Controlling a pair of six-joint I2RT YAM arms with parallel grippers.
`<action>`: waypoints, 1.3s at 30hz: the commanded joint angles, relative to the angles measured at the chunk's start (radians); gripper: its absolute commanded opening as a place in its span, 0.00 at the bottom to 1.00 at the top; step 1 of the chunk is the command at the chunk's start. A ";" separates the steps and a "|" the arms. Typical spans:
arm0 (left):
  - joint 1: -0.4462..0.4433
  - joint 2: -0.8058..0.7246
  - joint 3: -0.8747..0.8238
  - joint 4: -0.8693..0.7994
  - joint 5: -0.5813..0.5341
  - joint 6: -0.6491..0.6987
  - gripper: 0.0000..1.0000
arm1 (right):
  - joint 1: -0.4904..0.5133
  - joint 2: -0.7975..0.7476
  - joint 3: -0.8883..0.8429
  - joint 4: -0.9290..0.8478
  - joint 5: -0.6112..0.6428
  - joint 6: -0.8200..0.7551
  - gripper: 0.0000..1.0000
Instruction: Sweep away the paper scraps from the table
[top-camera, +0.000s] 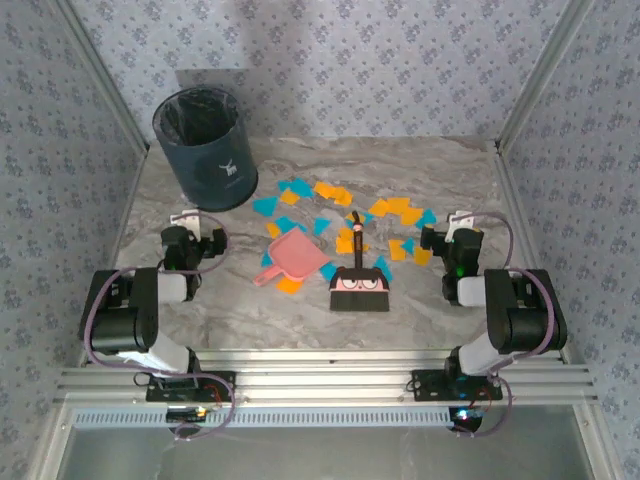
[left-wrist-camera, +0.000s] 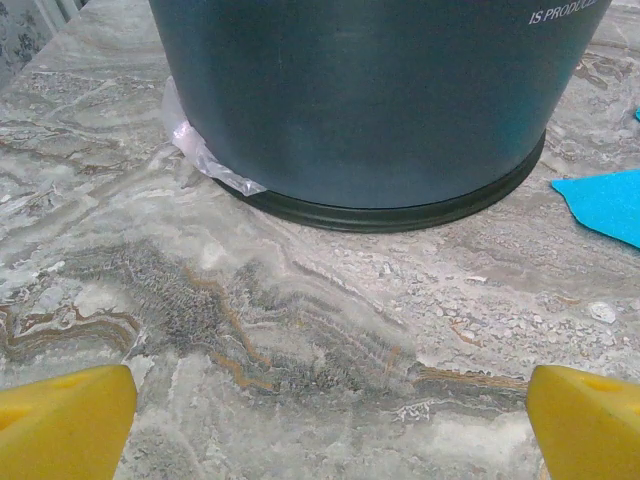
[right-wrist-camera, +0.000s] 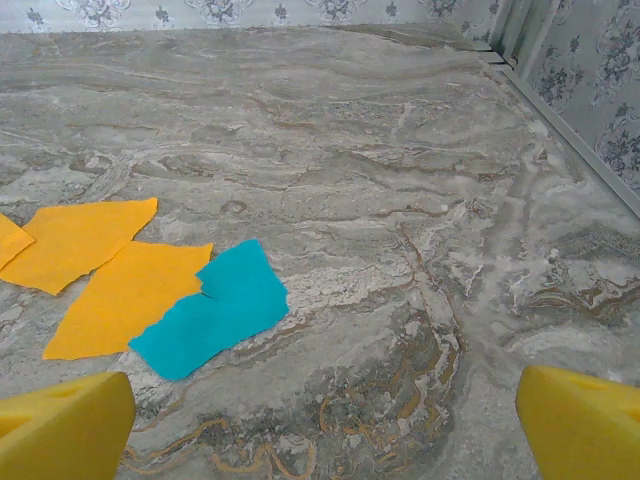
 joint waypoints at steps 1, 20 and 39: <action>-0.005 0.000 0.013 0.024 -0.013 0.005 1.00 | 0.005 0.006 0.013 -0.005 0.017 -0.015 1.00; -0.006 0.001 0.013 0.024 -0.013 0.004 1.00 | 0.005 0.006 0.013 -0.005 0.017 -0.014 1.00; -0.040 -0.417 0.152 -0.699 -0.253 -0.289 0.99 | -0.001 -0.256 0.190 -0.656 0.136 0.198 1.00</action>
